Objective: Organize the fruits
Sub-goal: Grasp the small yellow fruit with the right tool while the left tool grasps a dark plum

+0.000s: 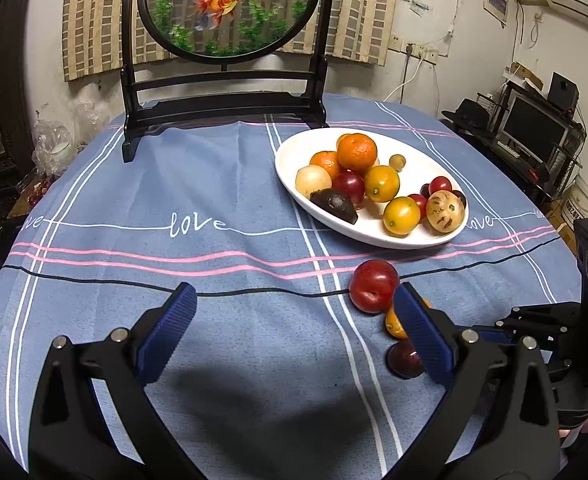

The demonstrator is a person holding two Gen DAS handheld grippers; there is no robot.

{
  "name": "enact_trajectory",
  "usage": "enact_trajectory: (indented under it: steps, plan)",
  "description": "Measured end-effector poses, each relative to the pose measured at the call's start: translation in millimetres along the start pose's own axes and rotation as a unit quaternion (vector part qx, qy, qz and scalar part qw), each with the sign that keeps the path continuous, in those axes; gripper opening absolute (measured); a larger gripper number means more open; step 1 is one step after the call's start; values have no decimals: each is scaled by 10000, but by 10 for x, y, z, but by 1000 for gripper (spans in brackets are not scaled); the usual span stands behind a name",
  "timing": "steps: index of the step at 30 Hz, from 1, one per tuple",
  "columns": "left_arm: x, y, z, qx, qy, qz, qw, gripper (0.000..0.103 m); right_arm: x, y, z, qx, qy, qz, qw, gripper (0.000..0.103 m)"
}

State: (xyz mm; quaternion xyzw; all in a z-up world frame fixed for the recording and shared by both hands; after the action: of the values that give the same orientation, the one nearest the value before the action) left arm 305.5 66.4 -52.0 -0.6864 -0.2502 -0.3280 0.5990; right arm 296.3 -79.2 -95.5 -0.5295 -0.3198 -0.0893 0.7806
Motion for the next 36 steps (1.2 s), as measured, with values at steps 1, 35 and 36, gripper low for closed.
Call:
enact_trajectory:
  steps: [1,35,36]
  plan:
    - [-2,3,1,-9,-10,9,10000,100,-1,0,7,-8,-17,3,10000,29]
    - [-487,246,-823,-1103,1696,891,9753,44,109,-365,-420,-560,892,-627,9925,28]
    - [-495,254,-825,-1120,1693,910,9749,44,108,-368,-421,-561,890,-630,9925,28]
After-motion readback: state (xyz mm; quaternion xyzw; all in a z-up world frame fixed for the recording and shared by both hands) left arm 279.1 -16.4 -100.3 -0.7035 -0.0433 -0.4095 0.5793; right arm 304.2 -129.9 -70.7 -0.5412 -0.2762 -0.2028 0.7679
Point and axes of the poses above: each gripper's, at about its wrist camera, not at the fingertips, and y roughly the way its jaws point, z to its left, x to its top, the point moved 5 cm from there along y, roughly the way its jaws point, and after that the axes turned 2 degrees about y, right-handed, at the moved point
